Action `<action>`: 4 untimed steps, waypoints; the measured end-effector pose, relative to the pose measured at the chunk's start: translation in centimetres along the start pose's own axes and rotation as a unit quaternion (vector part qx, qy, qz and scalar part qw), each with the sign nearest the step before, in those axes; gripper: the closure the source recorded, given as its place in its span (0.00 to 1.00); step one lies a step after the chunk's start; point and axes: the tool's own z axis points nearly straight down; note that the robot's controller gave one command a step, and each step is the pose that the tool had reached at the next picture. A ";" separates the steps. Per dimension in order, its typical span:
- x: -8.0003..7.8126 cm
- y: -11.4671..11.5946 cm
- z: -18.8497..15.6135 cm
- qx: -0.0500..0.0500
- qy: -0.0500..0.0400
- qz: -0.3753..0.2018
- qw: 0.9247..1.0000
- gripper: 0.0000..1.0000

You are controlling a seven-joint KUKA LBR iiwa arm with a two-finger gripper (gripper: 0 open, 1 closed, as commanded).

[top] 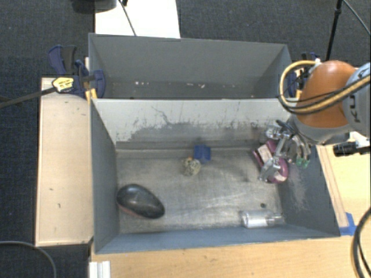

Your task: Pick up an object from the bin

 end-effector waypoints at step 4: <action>-0.8 -3.0 -1.9 0.000 -0.005 -0.373 0.928 1.00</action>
Offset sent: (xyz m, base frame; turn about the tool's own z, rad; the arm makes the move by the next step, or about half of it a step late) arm 0.0086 -0.0283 -0.0465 -0.4527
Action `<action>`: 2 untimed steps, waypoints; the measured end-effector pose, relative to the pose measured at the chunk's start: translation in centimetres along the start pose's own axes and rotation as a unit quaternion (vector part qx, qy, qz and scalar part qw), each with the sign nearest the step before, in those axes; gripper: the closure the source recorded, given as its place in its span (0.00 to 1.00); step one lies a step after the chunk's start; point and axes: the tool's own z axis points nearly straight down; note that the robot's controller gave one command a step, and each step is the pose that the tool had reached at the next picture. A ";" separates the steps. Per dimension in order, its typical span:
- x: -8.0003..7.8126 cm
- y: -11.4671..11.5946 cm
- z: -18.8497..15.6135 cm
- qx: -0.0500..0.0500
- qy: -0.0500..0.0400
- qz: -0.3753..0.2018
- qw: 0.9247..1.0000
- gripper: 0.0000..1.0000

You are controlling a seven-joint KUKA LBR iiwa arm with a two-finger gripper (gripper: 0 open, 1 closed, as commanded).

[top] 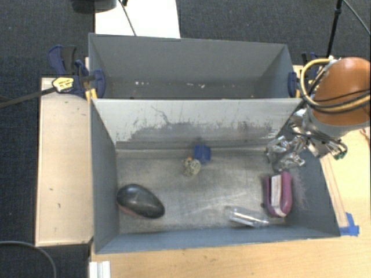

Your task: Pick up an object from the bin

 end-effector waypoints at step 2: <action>4.2 6.0 5.2 -0.001 0.002 -0.163 0.987 0.00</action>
Offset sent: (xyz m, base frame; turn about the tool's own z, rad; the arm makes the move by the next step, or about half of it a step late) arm 0.0000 0.0000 0.0000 0.0000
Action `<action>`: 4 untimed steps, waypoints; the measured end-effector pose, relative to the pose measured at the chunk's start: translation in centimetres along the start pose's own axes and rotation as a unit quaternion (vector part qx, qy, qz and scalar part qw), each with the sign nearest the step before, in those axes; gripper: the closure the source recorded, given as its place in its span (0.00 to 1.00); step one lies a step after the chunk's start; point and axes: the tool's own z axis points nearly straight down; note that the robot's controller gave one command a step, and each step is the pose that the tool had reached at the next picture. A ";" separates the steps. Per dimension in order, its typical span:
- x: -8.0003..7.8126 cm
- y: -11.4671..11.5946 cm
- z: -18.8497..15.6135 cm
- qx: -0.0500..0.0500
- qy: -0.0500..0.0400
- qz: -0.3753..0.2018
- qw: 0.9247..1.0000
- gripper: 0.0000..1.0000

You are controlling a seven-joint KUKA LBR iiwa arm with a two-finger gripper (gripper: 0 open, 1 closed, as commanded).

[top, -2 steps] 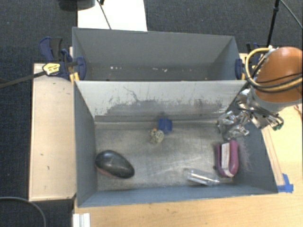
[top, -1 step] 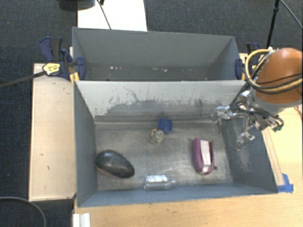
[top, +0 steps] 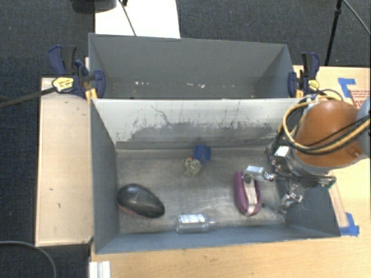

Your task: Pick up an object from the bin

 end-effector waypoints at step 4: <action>-15.5 8.2 0.6 -0.003 0.000 -0.448 0.894 1.00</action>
Offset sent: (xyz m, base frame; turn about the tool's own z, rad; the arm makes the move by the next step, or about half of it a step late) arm 0.0598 0.0761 -0.0095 -0.2935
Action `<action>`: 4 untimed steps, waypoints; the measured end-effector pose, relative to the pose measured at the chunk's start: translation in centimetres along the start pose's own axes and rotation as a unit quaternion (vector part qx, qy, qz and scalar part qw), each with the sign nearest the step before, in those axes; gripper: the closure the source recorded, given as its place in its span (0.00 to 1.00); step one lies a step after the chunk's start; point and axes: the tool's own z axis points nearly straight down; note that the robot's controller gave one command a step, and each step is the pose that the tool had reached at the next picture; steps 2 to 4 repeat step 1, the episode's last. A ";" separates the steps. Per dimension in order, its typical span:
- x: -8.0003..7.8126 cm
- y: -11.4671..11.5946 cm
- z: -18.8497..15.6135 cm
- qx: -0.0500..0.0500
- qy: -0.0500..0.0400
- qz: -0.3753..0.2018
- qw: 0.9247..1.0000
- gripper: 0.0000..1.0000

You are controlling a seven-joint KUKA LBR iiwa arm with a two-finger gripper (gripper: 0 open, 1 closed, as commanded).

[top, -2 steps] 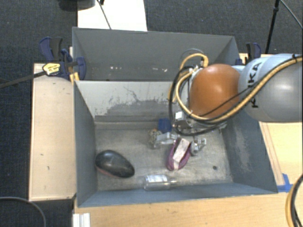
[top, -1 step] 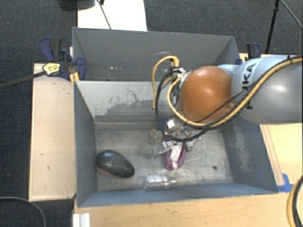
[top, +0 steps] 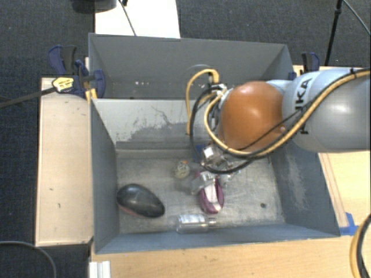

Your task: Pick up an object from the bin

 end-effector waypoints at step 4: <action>2.6 -0.1 -17.1 0.004 0.001 -0.050 0.999 1.00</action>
Offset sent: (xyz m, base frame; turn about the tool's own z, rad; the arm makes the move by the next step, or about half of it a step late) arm 0.0046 -0.0256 0.1668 -0.1035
